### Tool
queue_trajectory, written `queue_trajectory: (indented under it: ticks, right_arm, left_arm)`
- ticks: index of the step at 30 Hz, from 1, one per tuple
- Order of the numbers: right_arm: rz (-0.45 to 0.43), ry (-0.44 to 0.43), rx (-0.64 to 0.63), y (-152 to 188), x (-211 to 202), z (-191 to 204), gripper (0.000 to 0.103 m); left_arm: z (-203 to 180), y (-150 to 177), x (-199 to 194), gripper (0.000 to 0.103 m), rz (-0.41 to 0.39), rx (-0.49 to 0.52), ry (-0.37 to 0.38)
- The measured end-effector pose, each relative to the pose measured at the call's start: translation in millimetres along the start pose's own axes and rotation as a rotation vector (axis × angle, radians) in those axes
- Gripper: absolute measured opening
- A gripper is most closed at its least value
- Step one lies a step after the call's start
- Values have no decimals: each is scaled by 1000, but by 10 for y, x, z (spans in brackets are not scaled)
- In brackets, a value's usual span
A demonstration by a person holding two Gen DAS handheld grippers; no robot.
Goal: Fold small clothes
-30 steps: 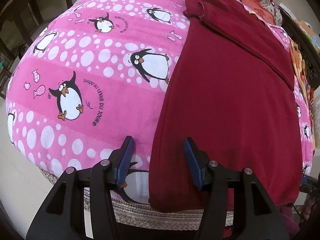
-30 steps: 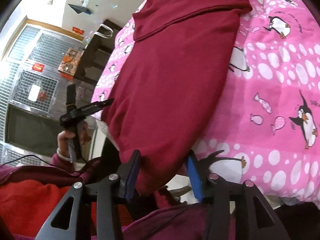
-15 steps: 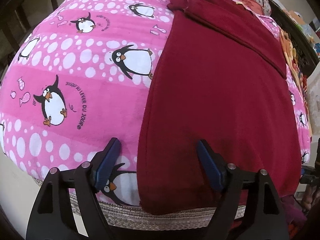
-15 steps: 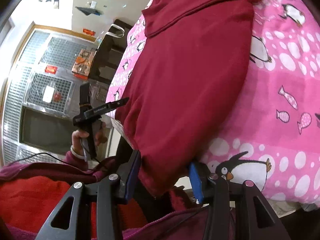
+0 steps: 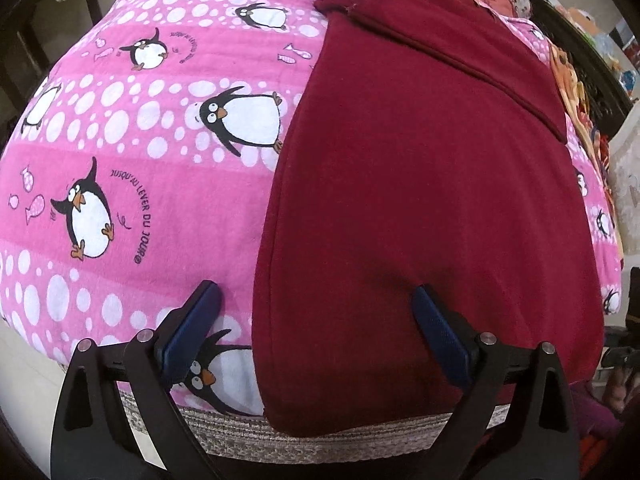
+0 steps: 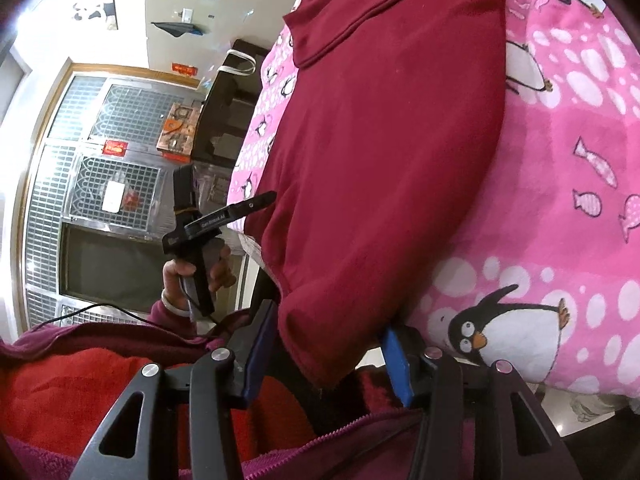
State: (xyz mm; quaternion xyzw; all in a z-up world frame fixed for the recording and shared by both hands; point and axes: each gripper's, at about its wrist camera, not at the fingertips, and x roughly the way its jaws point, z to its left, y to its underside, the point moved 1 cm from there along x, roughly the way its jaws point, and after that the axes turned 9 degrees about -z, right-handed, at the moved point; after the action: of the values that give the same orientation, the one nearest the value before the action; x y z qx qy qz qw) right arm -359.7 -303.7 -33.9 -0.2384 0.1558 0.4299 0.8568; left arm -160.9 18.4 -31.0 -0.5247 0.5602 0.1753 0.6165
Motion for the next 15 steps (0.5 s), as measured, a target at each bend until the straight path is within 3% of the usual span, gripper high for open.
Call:
queue_trajectory:
  ticks: [7, 9, 11, 15]
  right_arm:
    - [14, 42, -67, -41, 133, 109, 48]
    - [18, 44, -78, -43, 165, 121, 47]
    - [27, 66, -110, -41, 187, 155, 41]
    - [17, 62, -129, -49, 196, 188, 21]
  left_arm:
    - [-26, 18, -5, 96, -14, -1, -16]
    - [-30, 33, -23, 92, -19, -2, -20]
    - [40, 67, -87, 77, -26, 3, -30]
    - [123, 66, -164, 33, -27, -10, -7]
